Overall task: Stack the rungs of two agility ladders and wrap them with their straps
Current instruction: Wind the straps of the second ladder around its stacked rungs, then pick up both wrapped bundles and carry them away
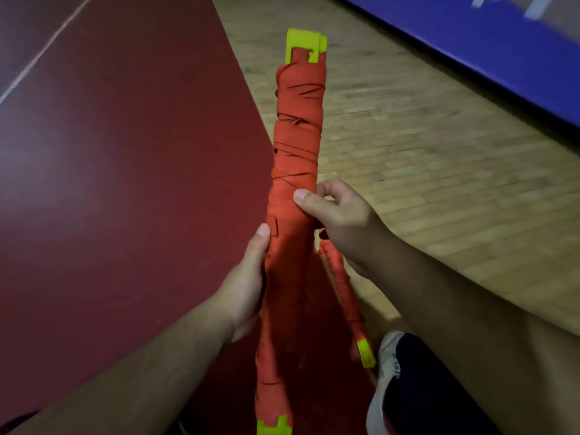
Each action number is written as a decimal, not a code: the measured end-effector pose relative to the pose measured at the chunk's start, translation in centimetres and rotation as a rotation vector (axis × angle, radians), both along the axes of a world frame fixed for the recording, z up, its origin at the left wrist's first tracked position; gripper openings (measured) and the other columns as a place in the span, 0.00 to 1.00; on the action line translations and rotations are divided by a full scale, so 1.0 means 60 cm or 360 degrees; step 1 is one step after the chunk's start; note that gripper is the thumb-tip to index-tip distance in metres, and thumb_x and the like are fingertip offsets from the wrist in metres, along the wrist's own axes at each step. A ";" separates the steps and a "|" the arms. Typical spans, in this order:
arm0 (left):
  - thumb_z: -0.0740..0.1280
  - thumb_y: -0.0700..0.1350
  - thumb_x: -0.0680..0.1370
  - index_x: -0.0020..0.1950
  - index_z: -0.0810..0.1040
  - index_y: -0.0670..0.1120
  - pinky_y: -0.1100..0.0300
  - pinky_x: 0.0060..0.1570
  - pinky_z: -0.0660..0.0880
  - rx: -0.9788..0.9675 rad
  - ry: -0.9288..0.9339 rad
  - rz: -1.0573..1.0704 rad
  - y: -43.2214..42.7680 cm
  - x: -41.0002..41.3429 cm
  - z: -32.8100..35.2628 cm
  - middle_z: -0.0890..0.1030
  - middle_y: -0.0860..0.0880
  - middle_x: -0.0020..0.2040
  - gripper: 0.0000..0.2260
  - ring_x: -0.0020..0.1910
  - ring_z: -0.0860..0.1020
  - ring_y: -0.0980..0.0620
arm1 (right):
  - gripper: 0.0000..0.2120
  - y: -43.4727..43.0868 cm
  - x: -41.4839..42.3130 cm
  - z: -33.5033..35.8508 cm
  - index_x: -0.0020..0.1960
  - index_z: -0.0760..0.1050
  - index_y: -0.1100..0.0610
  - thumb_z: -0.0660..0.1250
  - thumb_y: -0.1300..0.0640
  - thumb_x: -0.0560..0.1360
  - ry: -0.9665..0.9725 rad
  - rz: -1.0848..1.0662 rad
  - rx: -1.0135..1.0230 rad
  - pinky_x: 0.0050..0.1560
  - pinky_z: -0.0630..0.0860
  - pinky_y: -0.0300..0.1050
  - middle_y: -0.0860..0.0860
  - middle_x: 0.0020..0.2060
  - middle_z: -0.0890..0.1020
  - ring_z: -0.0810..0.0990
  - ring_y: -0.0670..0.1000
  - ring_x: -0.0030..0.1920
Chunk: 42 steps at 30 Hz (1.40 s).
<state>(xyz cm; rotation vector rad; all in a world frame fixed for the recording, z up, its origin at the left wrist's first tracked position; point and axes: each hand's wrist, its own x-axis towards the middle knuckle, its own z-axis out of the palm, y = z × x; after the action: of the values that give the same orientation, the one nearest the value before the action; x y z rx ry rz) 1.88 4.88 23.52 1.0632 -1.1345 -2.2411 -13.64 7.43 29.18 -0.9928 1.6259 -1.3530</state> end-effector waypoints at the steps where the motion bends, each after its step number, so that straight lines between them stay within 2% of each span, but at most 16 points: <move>1: 0.65 0.76 0.64 0.55 0.85 0.46 0.51 0.44 0.80 -0.0002 0.0024 0.0012 0.004 0.003 0.004 0.85 0.41 0.48 0.37 0.43 0.84 0.45 | 0.16 0.006 0.002 0.006 0.40 0.71 0.51 0.71 0.41 0.66 0.0054 -0.0022 0.0003 0.37 0.70 0.45 0.51 0.34 0.75 0.73 0.49 0.36; 5: 0.66 0.73 0.65 0.53 0.86 0.46 0.52 0.40 0.80 0.0037 0.0116 0.0004 0.005 0.007 0.021 0.85 0.38 0.46 0.34 0.42 0.84 0.43 | 0.20 0.013 0.000 0.025 0.39 0.72 0.50 0.73 0.36 0.63 0.0240 -0.0053 0.0095 0.35 0.74 0.45 0.48 0.33 0.81 0.78 0.48 0.33; 8: 0.64 0.70 0.69 0.57 0.83 0.38 0.55 0.34 0.80 0.0071 0.0099 0.0119 0.008 -0.003 0.023 0.83 0.38 0.40 0.36 0.35 0.83 0.44 | 0.17 0.016 -0.008 0.029 0.41 0.73 0.50 0.74 0.39 0.70 0.0269 0.0033 0.0154 0.31 0.74 0.37 0.47 0.34 0.84 0.81 0.45 0.33; 10: 0.62 0.69 0.71 0.58 0.82 0.39 0.58 0.30 0.79 0.0072 0.0067 0.0184 0.001 -0.010 0.013 0.84 0.39 0.39 0.35 0.33 0.83 0.45 | 0.18 0.006 -0.020 0.021 0.43 0.75 0.51 0.72 0.36 0.69 0.0276 0.0115 0.0219 0.36 0.77 0.41 0.48 0.36 0.85 0.83 0.47 0.36; 12: 0.64 0.70 0.66 0.54 0.85 0.43 0.58 0.30 0.79 0.0043 0.0021 0.0186 -0.011 -0.017 -0.003 0.85 0.41 0.39 0.34 0.32 0.83 0.46 | 0.23 -0.011 -0.039 0.004 0.44 0.78 0.52 0.68 0.32 0.68 0.0248 0.0129 0.0268 0.42 0.78 0.45 0.50 0.40 0.87 0.85 0.49 0.39; 14: 0.66 0.71 0.61 0.52 0.86 0.44 0.58 0.30 0.79 0.0046 -0.0061 0.0224 -0.023 -0.015 -0.026 0.86 0.41 0.41 0.34 0.33 0.84 0.46 | 0.21 -0.017 -0.076 -0.042 0.42 0.79 0.53 0.66 0.35 0.71 0.0171 -0.0104 0.0278 0.33 0.75 0.37 0.49 0.38 0.86 0.83 0.46 0.33; 16: 0.67 0.72 0.58 0.48 0.87 0.44 0.55 0.29 0.79 0.0103 -0.0194 0.0232 -0.035 -0.016 -0.058 0.85 0.38 0.42 0.36 0.33 0.84 0.45 | 0.17 -0.004 -0.134 -0.132 0.35 0.76 0.54 0.65 0.44 0.76 0.0162 -0.0436 0.0503 0.28 0.71 0.37 0.54 0.35 0.84 0.79 0.48 0.31; 18: 0.67 0.74 0.59 0.43 0.87 0.44 0.54 0.30 0.79 0.0152 -0.0282 0.0218 -0.050 -0.011 -0.090 0.83 0.38 0.39 0.34 0.30 0.81 0.44 | 0.17 0.020 -0.174 -0.231 0.35 0.76 0.55 0.62 0.49 0.80 0.0376 -0.0285 0.1076 0.32 0.71 0.40 0.58 0.38 0.82 0.81 0.54 0.37; 21: 0.63 0.72 0.71 0.39 0.87 0.45 0.55 0.31 0.80 0.0263 -0.0411 0.0294 -0.079 -0.016 -0.148 0.83 0.40 0.35 0.31 0.30 0.81 0.45 | 0.17 0.049 -0.201 -0.381 0.53 0.82 0.60 0.61 0.49 0.81 0.0650 0.0030 0.1675 0.40 0.72 0.41 0.61 0.53 0.84 0.83 0.59 0.54; 23: 0.61 0.71 0.73 0.40 0.87 0.45 0.53 0.37 0.81 0.0297 -0.0541 0.0345 -0.109 -0.039 -0.208 0.83 0.40 0.37 0.31 0.33 0.82 0.43 | 0.20 0.052 -0.201 -0.476 0.60 0.81 0.61 0.65 0.47 0.79 0.0611 0.0087 0.1808 0.43 0.73 0.40 0.60 0.58 0.84 0.82 0.58 0.58; 25: 0.61 0.71 0.73 0.40 0.87 0.44 0.52 0.40 0.81 0.0321 -0.0576 0.0366 -0.129 -0.059 -0.242 0.83 0.39 0.39 0.31 0.35 0.82 0.42 | 0.21 0.057 -0.192 -0.524 0.60 0.80 0.64 0.71 0.48 0.76 0.0484 -0.0037 0.1798 0.45 0.72 0.42 0.62 0.56 0.84 0.83 0.60 0.56; 27: 0.62 0.72 0.69 0.42 0.87 0.44 0.52 0.40 0.80 0.0368 -0.0665 0.0354 -0.154 -0.086 -0.297 0.84 0.40 0.41 0.32 0.36 0.83 0.42 | 0.28 0.047 -0.188 -0.581 0.64 0.76 0.68 0.77 0.50 0.72 0.0342 -0.0231 0.1824 0.48 0.74 0.45 0.64 0.57 0.83 0.83 0.61 0.57; 30: 0.66 0.74 0.61 0.43 0.87 0.43 0.52 0.37 0.79 0.0548 -0.0820 0.0420 -0.169 -0.107 -0.381 0.85 0.40 0.41 0.35 0.37 0.84 0.43 | 0.41 0.027 -0.194 -0.655 0.73 0.66 0.69 0.76 0.44 0.72 0.0456 -0.0207 0.1941 0.67 0.72 0.51 0.65 0.69 0.74 0.76 0.62 0.68; 32: 0.64 0.73 0.66 0.43 0.87 0.43 0.54 0.32 0.78 0.0566 -0.0845 0.0412 -0.166 -0.109 -0.421 0.85 0.40 0.39 0.33 0.34 0.84 0.43 | 0.43 0.016 -0.197 -0.686 0.75 0.61 0.68 0.75 0.43 0.73 0.0556 -0.0237 0.1936 0.69 0.69 0.53 0.66 0.71 0.71 0.72 0.63 0.70; 37: 0.64 0.70 0.72 0.43 0.88 0.45 0.54 0.31 0.79 0.0717 -0.0859 0.0453 -0.161 -0.114 -0.497 0.86 0.39 0.41 0.28 0.35 0.85 0.44 | 0.34 0.005 -0.202 -0.733 0.69 0.67 0.62 0.78 0.49 0.72 0.0568 -0.0438 0.1887 0.61 0.74 0.57 0.64 0.63 0.76 0.77 0.66 0.62; 42: 0.67 0.73 0.64 0.45 0.88 0.48 0.51 0.37 0.81 0.0792 -0.0888 0.0385 -0.170 -0.113 -0.530 0.86 0.39 0.45 0.30 0.42 0.86 0.42 | 0.27 0.009 -0.196 -0.739 0.59 0.73 0.62 0.80 0.54 0.66 0.0554 -0.0460 0.1907 0.37 0.69 0.43 0.61 0.52 0.80 0.79 0.60 0.45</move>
<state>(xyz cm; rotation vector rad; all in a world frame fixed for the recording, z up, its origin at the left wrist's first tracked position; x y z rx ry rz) -4.89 -5.29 -8.28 1.9989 -0.5739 -2.1323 -25.43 7.96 -15.17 -0.2447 2.3945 -0.1512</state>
